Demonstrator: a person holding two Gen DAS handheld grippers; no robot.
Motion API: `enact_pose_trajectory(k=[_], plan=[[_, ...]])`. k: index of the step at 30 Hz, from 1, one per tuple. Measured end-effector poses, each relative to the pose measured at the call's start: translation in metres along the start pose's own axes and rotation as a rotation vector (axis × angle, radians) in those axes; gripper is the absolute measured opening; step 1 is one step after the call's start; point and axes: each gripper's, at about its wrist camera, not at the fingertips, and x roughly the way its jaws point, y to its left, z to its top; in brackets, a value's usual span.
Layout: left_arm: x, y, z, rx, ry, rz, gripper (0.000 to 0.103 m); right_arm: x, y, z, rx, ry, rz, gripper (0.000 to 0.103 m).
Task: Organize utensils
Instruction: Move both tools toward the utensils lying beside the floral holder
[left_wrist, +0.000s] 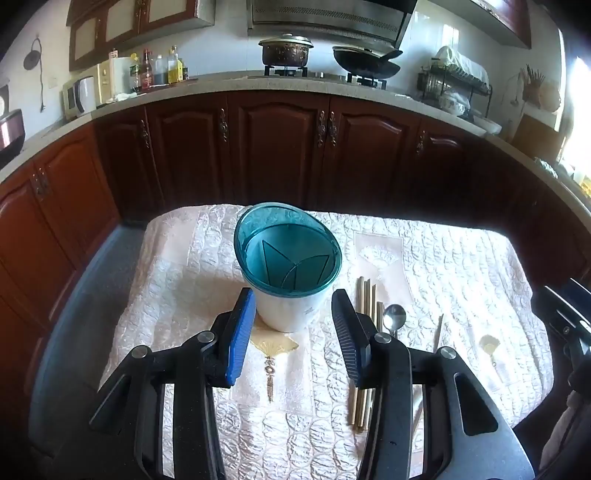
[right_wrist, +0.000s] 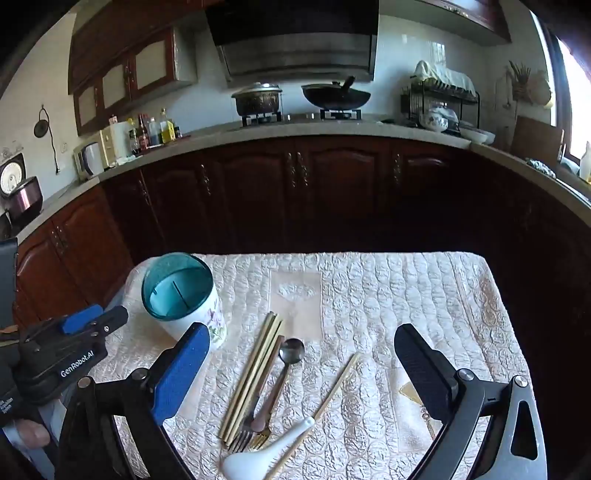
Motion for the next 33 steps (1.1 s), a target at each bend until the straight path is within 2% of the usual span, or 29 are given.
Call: enact_pose_trajectory(k=[6, 20, 33], plan=[[-0.006, 0.003, -0.001, -0.008, -0.028, -0.004, 0.042, -0.007, 0.002, 0.003, -0.011, -0.015, -0.007, 0.100], [-0.005, 0.000, -0.001, 0.003, -0.014, -0.009, 0.042, -0.006, -0.001, 0.003, -0.012, -0.007, -0.029, 0.100], [-0.013, -0.003, 0.005, 0.022, -0.047, -0.014, 0.042, -0.007, -0.002, 0.006, -0.011, -0.020, -0.033, 0.100]])
